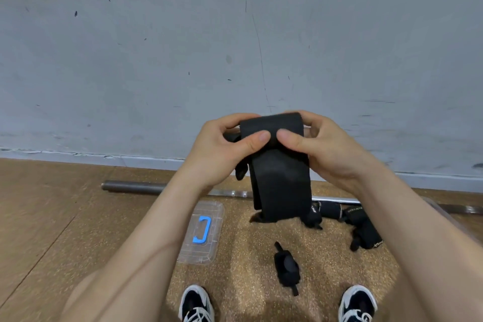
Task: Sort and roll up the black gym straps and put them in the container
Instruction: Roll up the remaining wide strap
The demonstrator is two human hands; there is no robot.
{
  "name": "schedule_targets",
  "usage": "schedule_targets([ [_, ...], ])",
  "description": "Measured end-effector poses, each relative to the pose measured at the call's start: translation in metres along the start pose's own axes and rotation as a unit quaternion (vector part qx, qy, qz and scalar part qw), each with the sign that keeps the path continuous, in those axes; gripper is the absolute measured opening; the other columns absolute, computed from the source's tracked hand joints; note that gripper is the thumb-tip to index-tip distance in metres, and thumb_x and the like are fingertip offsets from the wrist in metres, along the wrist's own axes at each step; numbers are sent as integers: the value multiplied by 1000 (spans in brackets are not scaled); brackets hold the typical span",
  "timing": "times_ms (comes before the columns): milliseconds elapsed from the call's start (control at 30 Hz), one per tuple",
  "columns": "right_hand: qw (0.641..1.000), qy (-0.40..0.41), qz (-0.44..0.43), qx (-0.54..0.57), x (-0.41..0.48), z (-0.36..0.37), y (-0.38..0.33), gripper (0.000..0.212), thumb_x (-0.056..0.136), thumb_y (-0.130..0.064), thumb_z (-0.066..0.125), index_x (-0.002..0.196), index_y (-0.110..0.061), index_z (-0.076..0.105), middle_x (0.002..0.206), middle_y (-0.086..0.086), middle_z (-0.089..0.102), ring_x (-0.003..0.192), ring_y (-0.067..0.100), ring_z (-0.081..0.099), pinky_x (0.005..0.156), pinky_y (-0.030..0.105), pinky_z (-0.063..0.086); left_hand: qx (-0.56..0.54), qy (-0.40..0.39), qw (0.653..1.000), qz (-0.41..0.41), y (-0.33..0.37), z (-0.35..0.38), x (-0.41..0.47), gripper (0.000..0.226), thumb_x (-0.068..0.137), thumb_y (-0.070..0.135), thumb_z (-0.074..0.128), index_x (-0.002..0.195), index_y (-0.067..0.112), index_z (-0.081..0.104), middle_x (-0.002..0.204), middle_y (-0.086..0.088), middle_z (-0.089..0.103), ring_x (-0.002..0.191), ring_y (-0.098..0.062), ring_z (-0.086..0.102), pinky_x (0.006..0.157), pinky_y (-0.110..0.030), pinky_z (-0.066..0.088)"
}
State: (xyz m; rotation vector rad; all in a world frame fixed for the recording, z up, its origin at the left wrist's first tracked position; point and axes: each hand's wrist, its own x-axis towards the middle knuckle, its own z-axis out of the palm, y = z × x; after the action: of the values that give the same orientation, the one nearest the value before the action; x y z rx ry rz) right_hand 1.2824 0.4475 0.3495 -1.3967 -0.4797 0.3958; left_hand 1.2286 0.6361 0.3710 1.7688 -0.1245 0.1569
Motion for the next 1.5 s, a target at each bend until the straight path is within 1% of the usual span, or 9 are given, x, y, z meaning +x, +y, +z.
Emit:
schedule_targets([
  [233, 993, 95, 36, -54, 3, 27, 13, 58, 87, -62, 48, 121, -18, 64, 110, 0, 74, 100, 14, 72, 91, 35, 57, -58, 101, 993, -30, -6, 14, -3, 27, 79, 5, 79, 100, 21, 73, 88, 0, 76, 82, -15, 73, 69, -29, 58],
  [433, 974, 190, 89, 90, 2, 41, 14, 54, 96, -58, 49, 125, -15, 61, 111, 8, 73, 99, 23, 72, 89, 42, 58, 48, 135, 989, 30, -13, 28, -5, 43, 74, 5, 83, 108, 27, 71, 97, 19, 71, 90, 7, 67, 80, -12, 52],
  [633, 963, 253, 46, 77, 4, 47, 12, 37, 98, -48, 53, 117, -17, 56, 108, 6, 69, 97, 21, 70, 82, 39, 60, 44, 134, 989, 45, -14, 31, -3, 46, 77, 6, 81, 116, 27, 69, 102, 16, 71, 93, 5, 67, 81, -14, 53],
  [800, 954, 296, -11, 50, 14, 44, 11, 41, 99, -51, 48, 117, -14, 53, 114, 8, 66, 100, 17, 68, 83, 34, 58, 14, 186, 982, 7, -11, 27, -2, 57, 78, 24, 82, 115, 42, 43, 122, 9, 54, 110, -4, 59, 82, -18, 53],
  [933, 946, 317, -18, 72, 16, 36, 13, 34, 97, -54, 49, 107, -22, 51, 115, 7, 65, 106, 22, 66, 95, 47, 55, 178, 215, 960, 11, -16, 18, -3, 26, 77, 43, 78, 79, 30, 56, 109, 10, 54, 109, -5, 53, 89, -24, 46],
  [1100, 943, 326, -13, 68, 15, 37, 14, 36, 97, -57, 47, 109, -23, 50, 114, 5, 64, 106, 21, 66, 96, 48, 54, 181, 204, 962, -29, -22, 14, -1, 39, 79, 47, 75, 68, 12, 61, 67, 6, 60, 64, -6, 55, 66, -26, 48],
  [1267, 941, 330, -4, 73, 12, 39, 14, 46, 98, -53, 47, 120, -13, 50, 108, 5, 66, 98, 19, 68, 82, 38, 59, 17, 105, 990, -94, -16, 31, -5, 18, 79, 30, 80, 86, 14, 74, 83, -1, 76, 81, -12, 73, 74, -27, 59],
  [1400, 952, 300, -8, 66, 12, 47, 21, 39, 96, -47, 54, 117, -15, 50, 110, 3, 65, 98, 15, 68, 84, 33, 57, -17, 172, 978, -114, -20, 30, 0, 26, 82, 29, 79, 80, 4, 71, 82, -13, 75, 83, -27, 73, 82, -45, 58],
  [1500, 958, 280, -47, 37, 15, 44, 18, 30, 90, -40, 65, 106, -20, 50, 104, 4, 68, 92, 12, 70, 74, 28, 57, 30, 205, 975, -84, -19, 31, 2, 23, 88, 28, 73, 75, 10, 66, 76, -17, 68, 75, -29, 68, 75, -42, 56],
])
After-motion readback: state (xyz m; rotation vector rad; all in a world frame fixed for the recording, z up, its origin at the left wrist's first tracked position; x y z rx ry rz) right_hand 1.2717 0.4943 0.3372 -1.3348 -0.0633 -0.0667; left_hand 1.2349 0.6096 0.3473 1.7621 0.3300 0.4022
